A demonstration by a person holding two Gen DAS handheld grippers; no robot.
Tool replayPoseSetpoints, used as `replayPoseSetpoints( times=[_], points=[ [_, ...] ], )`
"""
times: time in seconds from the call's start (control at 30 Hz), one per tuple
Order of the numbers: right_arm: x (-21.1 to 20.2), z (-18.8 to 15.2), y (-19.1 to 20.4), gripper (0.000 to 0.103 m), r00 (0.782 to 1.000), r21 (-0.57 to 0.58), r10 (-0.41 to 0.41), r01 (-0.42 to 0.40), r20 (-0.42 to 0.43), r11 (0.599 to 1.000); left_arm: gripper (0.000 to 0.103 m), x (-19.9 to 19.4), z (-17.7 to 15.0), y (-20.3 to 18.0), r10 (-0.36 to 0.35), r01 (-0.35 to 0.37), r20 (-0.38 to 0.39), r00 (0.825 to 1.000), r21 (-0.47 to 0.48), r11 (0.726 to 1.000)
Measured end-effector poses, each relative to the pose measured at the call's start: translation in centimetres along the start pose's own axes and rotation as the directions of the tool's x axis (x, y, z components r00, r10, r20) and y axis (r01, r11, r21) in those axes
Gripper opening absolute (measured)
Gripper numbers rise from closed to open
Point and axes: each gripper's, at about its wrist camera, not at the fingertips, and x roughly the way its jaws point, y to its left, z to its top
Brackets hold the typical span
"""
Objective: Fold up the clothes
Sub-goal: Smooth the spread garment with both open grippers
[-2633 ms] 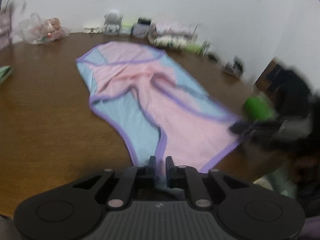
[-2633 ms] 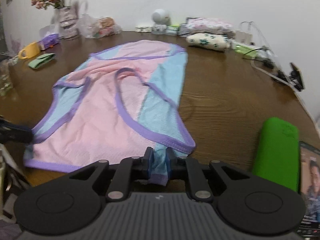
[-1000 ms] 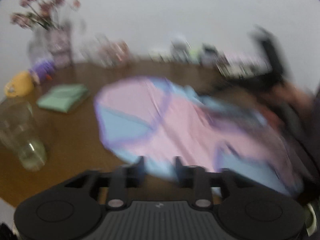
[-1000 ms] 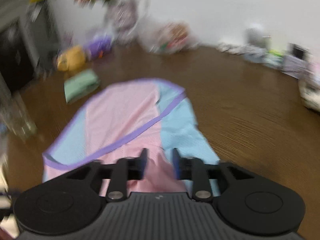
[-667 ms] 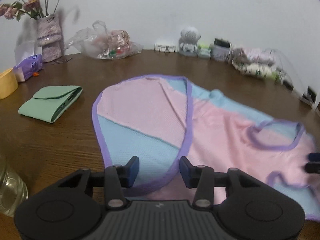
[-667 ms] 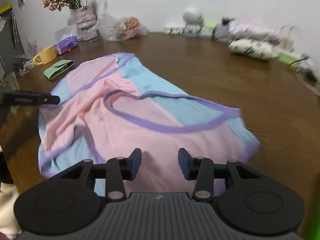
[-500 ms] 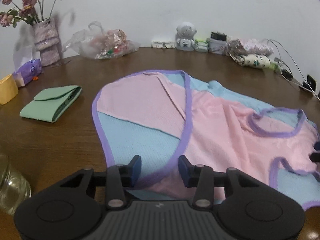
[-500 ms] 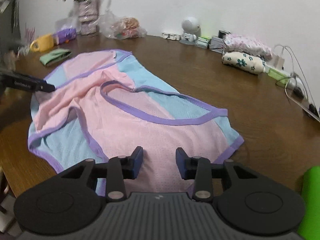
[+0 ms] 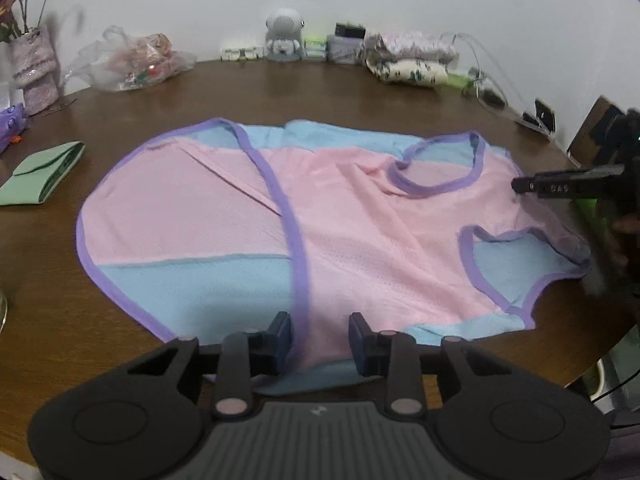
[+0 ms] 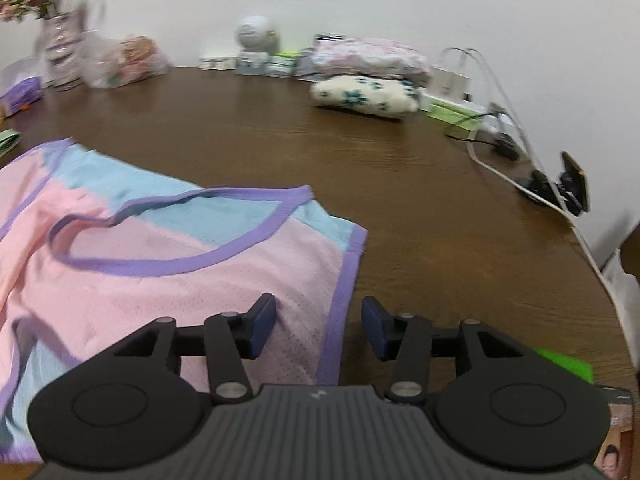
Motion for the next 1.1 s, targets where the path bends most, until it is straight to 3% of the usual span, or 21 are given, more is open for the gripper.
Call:
replayPoseSetpoints(
  times=[0.13, 0.27, 0.47, 0.6, 0.7, 0.8, 1.1],
  points=[
    [-0.3, 0.1, -0.6, 0.048, 0.999, 0.024, 0.033, -0.034, 0.041, 0.999, 0.041, -0.4, 0.4, 1.4, -0.030, 0.032, 0.045, 0.999, -0.042, 0.999],
    [-0.6, 0.3, -1.2, 0.055, 0.994, 0.046, 0.066, -0.070, 0.082, 0.997, 0.042, 0.3, 1.2, 1.0, -0.074, 0.075, 0.045, 0.996, -0.011, 0.997],
    [-0.3, -0.4, -0.9, 0.068, 0.987, 0.034, 0.091, -0.096, 0.129, 0.995, 0.050, 1.0, 1.1, -0.4, -0.001, 0.001, 0.041, 0.999, -0.004, 1.000],
    [0.0, -1.3, -1.2, 0.083, 0.983, 0.055, 0.123, -0.132, 0.139, 0.990, 0.053, 1.4, 1.2, -1.7, 0.055, -0.055, 0.014, 0.998, 0.014, 0.998],
    [0.2, -1.7, -1.0, 0.086, 0.983, 0.051, 0.125, -0.133, 0.136, 0.990, 0.056, 1.4, 1.5, -2.7, 0.098, -0.098, 0.008, 0.995, 0.056, 0.994],
    [0.5, -1.9, -1.2, 0.088, 0.980, 0.057, 0.151, -0.160, 0.132, 0.985, 0.071, 1.5, 1.7, -3.2, 0.140, -0.139, 0.001, 0.990, 0.064, 0.988],
    [1.5, -2.0, -2.0, 0.089, 0.980, 0.106, 0.172, -0.182, 0.101, 0.978, 0.072, 2.2, 1.6, -3.0, 0.173, -0.172, -0.008, 0.985, 0.035, 0.984]
  ],
)
